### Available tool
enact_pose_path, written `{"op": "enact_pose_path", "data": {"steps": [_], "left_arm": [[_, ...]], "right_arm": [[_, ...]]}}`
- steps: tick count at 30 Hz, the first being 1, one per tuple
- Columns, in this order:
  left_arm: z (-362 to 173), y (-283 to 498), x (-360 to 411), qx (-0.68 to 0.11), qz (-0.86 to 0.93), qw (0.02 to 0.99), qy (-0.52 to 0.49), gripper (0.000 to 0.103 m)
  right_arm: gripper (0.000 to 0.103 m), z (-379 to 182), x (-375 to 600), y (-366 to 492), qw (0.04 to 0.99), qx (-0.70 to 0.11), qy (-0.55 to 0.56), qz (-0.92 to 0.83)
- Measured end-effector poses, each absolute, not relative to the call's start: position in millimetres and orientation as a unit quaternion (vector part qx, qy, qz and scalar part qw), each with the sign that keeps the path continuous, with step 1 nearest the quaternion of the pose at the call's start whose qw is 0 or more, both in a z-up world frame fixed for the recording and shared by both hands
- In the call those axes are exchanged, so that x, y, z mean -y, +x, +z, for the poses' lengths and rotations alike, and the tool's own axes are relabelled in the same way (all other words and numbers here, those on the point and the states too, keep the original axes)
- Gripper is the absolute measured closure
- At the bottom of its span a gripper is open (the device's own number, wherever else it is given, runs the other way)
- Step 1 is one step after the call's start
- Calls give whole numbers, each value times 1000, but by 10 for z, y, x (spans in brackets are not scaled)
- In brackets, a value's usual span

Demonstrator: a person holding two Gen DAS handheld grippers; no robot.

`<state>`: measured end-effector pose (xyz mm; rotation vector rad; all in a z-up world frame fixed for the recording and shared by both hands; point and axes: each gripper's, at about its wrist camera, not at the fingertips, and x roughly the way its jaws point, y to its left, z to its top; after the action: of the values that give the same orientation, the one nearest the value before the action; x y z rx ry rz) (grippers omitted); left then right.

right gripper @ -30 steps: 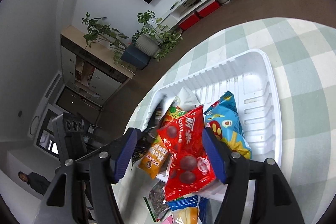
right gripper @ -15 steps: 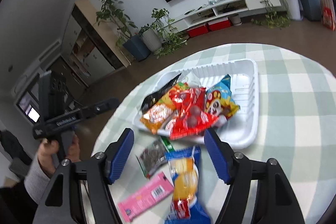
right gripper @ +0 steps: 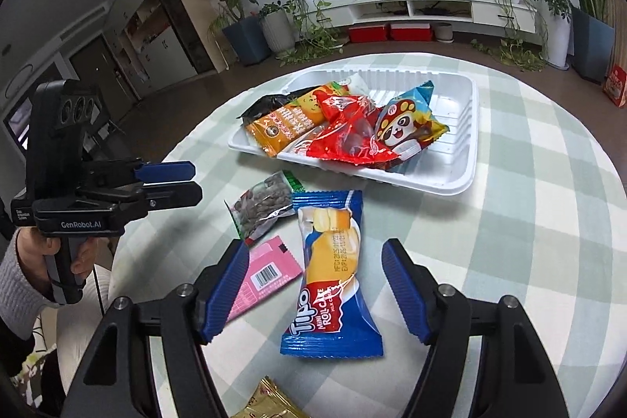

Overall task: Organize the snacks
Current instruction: 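Move the left tool to the clear seed packet while the right tool reaches the blue Tipo packet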

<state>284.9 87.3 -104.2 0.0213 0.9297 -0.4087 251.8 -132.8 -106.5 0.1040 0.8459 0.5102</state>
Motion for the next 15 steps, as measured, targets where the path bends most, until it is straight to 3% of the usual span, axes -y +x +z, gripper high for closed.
{"op": "enact_pose_path", "data": {"steps": [15], "left_arm": [[-1252,3023,-706,-468,-206,859,40,52]], "right_arm": [[30,-1181,1176,2509,873,-424,5,241]]}}
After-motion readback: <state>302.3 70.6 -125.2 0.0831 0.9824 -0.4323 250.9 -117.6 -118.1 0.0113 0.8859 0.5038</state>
